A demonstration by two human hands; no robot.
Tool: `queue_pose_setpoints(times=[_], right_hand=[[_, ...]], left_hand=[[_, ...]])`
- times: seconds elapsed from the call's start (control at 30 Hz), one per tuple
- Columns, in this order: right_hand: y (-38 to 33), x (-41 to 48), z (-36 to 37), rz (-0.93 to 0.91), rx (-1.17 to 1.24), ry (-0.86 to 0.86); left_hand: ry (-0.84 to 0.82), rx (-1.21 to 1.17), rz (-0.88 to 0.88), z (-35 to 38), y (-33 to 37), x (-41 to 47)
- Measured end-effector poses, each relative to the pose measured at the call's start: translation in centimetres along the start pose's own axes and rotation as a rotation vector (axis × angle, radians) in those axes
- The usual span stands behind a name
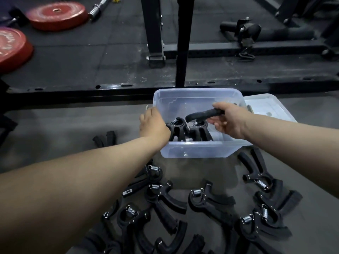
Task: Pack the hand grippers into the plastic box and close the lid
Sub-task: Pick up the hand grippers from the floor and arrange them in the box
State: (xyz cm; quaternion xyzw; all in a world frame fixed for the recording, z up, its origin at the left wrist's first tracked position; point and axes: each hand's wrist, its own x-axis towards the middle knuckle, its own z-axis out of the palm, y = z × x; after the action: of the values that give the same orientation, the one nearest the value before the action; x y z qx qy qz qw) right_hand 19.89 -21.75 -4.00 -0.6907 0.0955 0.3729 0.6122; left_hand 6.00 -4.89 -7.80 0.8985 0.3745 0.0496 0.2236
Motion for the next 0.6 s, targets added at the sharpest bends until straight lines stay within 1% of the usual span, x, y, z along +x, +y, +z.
queue_pose_setpoints(times=[0.13, 0.23, 0.4, 0.53, 0.6], right_hand=[[0.8, 1.6, 0.2, 0.043, -0.146, 0.064], [1.1, 2.4, 1.1, 0.067, -0.184, 0.091], [1.3, 3.3, 3.2, 0.148, -0.108, -0.026], [2.1, 4.5, 4.7, 0.115, -0.007, -0.080], [3.1, 5.4, 5.2, 0.112, -0.026, -0.072]], left_hand=[[0.027, -0.009, -0.041, -0.1, 0.4, 0.5], [0.046, 0.012, -0.034, 0.3, 0.4, 0.5], [0.062, 0.067, -0.024, 0.9, 0.2, 0.4], [0.048, 0.074, -0.020, 0.9, 0.1, 0.4], [0.049, 0.073, -0.020, 0.9, 0.2, 0.4]])
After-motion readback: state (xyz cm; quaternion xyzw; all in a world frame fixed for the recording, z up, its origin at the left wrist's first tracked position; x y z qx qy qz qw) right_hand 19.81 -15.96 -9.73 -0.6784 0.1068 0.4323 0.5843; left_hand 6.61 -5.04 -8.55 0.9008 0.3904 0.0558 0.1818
